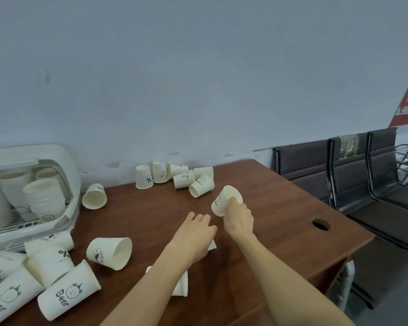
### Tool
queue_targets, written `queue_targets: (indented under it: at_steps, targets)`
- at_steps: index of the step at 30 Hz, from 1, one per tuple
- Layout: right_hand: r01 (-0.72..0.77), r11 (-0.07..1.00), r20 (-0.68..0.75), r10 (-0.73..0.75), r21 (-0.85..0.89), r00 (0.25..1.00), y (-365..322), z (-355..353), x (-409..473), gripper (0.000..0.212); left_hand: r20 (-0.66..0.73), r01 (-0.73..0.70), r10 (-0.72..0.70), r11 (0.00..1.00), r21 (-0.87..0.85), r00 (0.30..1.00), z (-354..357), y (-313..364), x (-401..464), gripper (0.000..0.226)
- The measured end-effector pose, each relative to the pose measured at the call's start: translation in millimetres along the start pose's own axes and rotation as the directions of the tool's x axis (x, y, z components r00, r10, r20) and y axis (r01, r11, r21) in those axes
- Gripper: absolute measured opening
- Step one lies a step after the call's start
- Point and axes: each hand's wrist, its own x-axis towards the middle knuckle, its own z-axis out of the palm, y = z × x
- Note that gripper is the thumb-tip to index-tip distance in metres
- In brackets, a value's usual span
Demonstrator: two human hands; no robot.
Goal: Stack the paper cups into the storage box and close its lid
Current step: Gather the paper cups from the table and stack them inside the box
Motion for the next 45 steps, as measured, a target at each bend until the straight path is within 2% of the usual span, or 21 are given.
queue_targets:
  at_steps: [6, 12, 16, 22, 27, 37, 45]
  targets:
    - [0.099, 0.995, -0.008, -0.099, -0.007, 0.995, -22, -16, -13, 0.026, -0.133, 0.101, -0.097, 0.995, 0.02, 0.986, -20, -21, -23, 0.034]
    - [0.202, 0.979, -0.046, -0.202, -0.003, 0.978, -63, -29, -26, 0.027, -0.203, 0.227, -0.221, 0.974, 0.007, 0.954, -40, -60, -60, 0.039]
    - [0.276, 0.961, -0.062, -0.274, 0.017, 0.96, -98, -32, -36, 0.03, -0.25, 0.328, -0.32, 0.945, -0.01, 0.914, -46, -88, -87, 0.029]
    - [0.418, 0.908, -0.057, -0.415, 0.04, 0.908, -159, -28, -58, 0.018, -0.303, 0.469, -0.46, 0.882, -0.049, 0.834, -39, -129, -130, 0.03]
    - [0.531, 0.84, -0.043, -0.53, 0.109, 0.847, -219, -11, -76, 0.012, -0.357, 0.586, -0.578, 0.804, -0.098, 0.734, -25, -172, -166, 0.029]
    - [0.696, 0.679, -0.101, -0.695, 0.231, 0.712, -334, 38, -117, 0.022, -0.34, 0.827, -0.833, 0.521, -0.213, 0.437, 1, -274, -250, 0.019]
    - [0.745, 0.626, 0.033, -0.77, 0.232, 0.637, -399, 95, -134, 0.019, -0.28, 0.89, -0.906, 0.386, -0.242, 0.317, 47, -337, -284, 0.02]
